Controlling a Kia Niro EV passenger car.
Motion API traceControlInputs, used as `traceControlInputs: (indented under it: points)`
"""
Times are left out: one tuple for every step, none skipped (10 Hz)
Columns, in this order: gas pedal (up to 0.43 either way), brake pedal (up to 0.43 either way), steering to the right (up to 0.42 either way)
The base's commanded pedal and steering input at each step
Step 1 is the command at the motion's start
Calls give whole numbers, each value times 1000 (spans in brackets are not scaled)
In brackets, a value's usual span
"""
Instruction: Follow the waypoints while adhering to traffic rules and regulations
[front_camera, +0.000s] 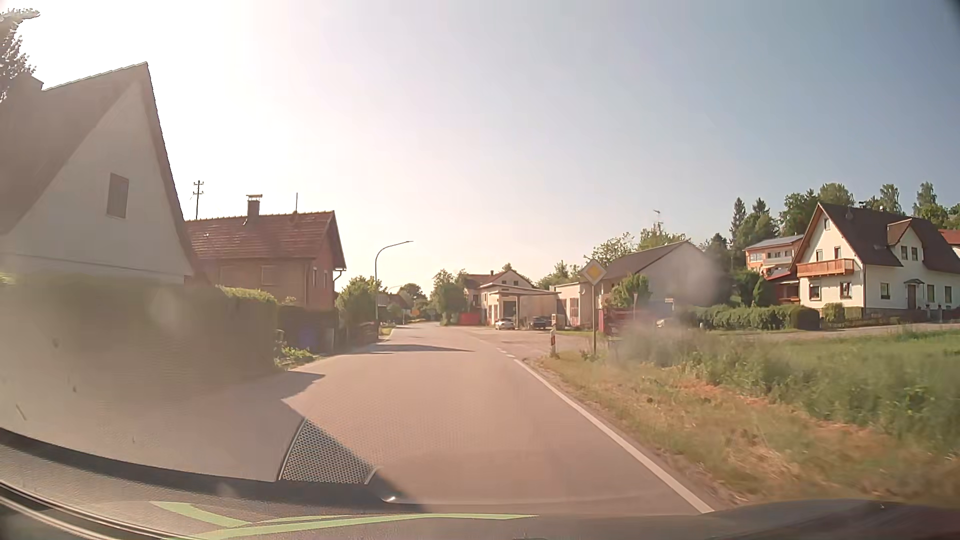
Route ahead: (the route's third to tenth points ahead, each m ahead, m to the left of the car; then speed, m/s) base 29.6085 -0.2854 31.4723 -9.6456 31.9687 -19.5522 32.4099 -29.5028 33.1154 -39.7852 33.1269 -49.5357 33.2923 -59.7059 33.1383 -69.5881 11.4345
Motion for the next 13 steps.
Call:
traceControlInputs:
  points:
    - [0, 232, -9]
    - [0, 238, -9]
    - [0, 244, -9]
    - [0, 250, -9]
    - [0, 256, -9]
    - [0, 262, -9]
    - [0, 274, -9]
    - [0, 280, -9]
    - [0, 280, -8]
    - [0, 280, -7]
    - [0, 287, -6]
    - [0, 287, -2]
    - [0, 287, 2]
